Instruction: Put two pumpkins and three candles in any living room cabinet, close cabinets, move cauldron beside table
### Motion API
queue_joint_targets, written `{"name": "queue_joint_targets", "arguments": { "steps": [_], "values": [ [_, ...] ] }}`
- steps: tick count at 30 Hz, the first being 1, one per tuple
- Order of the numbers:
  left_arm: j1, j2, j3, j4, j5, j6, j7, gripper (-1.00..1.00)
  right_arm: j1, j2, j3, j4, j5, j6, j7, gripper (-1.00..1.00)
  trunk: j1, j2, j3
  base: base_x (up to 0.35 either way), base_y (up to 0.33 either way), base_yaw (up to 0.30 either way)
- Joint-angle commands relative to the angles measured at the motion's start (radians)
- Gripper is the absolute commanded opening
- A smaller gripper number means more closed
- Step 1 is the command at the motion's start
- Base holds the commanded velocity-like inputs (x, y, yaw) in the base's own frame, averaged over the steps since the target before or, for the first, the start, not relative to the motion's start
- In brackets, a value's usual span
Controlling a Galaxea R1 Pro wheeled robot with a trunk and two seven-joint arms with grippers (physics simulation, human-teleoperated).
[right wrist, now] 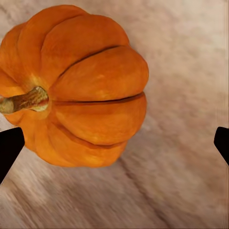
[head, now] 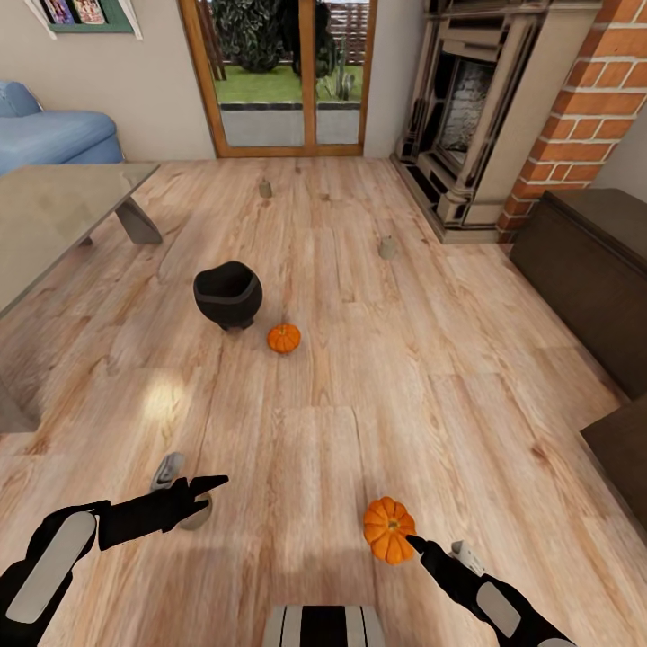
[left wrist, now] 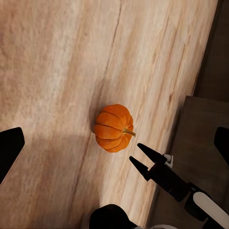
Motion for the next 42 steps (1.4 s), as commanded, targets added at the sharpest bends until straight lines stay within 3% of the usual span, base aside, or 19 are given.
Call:
{"name": "queue_joint_targets", "arguments": {
  "steps": [1,34,39,42],
  "values": [
    [-0.001,0.000,0.001,0.000,-0.007,0.004,-0.008,1.00,0.000,0.000,-0.005,-0.001,-0.005,0.008,0.002,1.00,0.000,0.000,-0.001,0.068,0.036,0.000],
    [-0.001,0.000,0.001,0.000,-0.007,0.004,-0.008,1.00,0.000,0.002,-0.005,0.000,-0.005,0.008,0.001,1.00,0.000,0.000,-0.001,0.058,-0.015,0.000],
    [-0.001,0.000,0.001,0.000,-0.006,0.004,-0.008,1.00,0.000,0.001,-0.005,0.000,-0.004,0.008,0.001,1.00,0.002,-0.001,-0.020,0.000,0.000,0.000],
    [-0.001,0.000,0.001,0.000,-0.006,0.004,-0.008,1.00,0.000,0.002,-0.005,0.000,-0.004,0.008,0.001,1.00,0.002,-0.001,-0.020,0.000,0.000,0.000]
  ]
}}
